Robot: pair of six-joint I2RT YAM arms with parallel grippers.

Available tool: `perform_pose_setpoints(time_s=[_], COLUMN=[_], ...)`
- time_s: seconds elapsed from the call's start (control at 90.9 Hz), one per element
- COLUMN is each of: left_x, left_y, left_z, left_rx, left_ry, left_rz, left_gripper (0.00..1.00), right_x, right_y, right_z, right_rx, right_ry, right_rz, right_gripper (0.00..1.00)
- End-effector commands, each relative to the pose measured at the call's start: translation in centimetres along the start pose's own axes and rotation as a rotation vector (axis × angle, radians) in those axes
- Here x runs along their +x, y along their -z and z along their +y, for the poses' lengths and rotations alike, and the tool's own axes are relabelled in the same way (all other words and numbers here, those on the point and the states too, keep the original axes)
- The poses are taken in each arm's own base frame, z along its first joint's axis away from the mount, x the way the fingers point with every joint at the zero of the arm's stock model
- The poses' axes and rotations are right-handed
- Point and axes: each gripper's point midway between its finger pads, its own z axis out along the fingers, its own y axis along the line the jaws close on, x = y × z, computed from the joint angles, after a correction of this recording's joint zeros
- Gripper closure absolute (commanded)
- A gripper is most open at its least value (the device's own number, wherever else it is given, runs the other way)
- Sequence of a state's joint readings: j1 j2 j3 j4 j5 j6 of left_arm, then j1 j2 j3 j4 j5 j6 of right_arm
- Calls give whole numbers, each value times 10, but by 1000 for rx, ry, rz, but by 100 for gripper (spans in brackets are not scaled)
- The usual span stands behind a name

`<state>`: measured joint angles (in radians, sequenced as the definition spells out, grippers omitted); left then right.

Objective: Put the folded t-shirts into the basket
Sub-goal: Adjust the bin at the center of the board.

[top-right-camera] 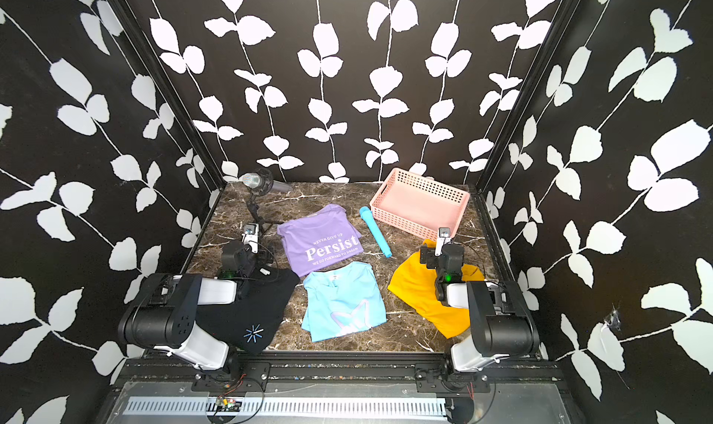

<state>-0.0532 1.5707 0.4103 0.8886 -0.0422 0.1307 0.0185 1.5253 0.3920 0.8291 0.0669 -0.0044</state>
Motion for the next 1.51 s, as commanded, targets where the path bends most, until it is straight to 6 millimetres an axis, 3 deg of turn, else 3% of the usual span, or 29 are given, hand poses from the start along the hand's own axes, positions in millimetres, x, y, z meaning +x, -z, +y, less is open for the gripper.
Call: perform_pose_setpoints(time_s=[0.0,0.077,0.209,0.363,0.462,0.561,0.638,0.737,0.836,1.067,1.1,1.287,1.43,1.496], left_x=[-5,-5,-17,-38,-59,-73,-93,-115,-122,-107,-104,-93,-88,-87], left_y=[1,2,10,21,30,38,44,51,57,64,63,61,61,61], left_z=[2,2,-11,-9,-2,-9,-26,-46,-61,-99,-102,-110,-114,-116], left_rx=[-2,-2,88,102,83,139,251,382,419,446,448,442,433,434], left_ry=[11,9,-30,12,163,301,378,493,522,464,460,427,403,396], left_rz=[-21,-25,-13,40,23,46,24,-30,-17,77,87,145,172,185], left_gripper=[2,1,1,1,1,2,2,2,4,6,6,7,7,7], right_x=[-8,-9,-17,-42,-61,-81,-108,-130,-146,-167,-161,-167,-168,-159], right_y=[-2,-2,11,47,74,82,79,67,50,-6,-21,-74,-107,-125], right_z=[0,-1,-21,-50,-62,-50,-23,21,62,141,152,190,204,210], right_rx=[-1,5,115,258,308,229,109,-29,-119,-246,-250,-234,-200,-179], right_ry=[2,-1,-42,-139,-252,-326,-296,-222,-154,-113,-116,-143,-167,-170], right_rz=[-23,-28,-22,-66,-116,-95,-79,-58,-24,85,114,173,194,224], right_gripper=[2,2,1,2,1,1,2,2,1,4,5,9,12,14])
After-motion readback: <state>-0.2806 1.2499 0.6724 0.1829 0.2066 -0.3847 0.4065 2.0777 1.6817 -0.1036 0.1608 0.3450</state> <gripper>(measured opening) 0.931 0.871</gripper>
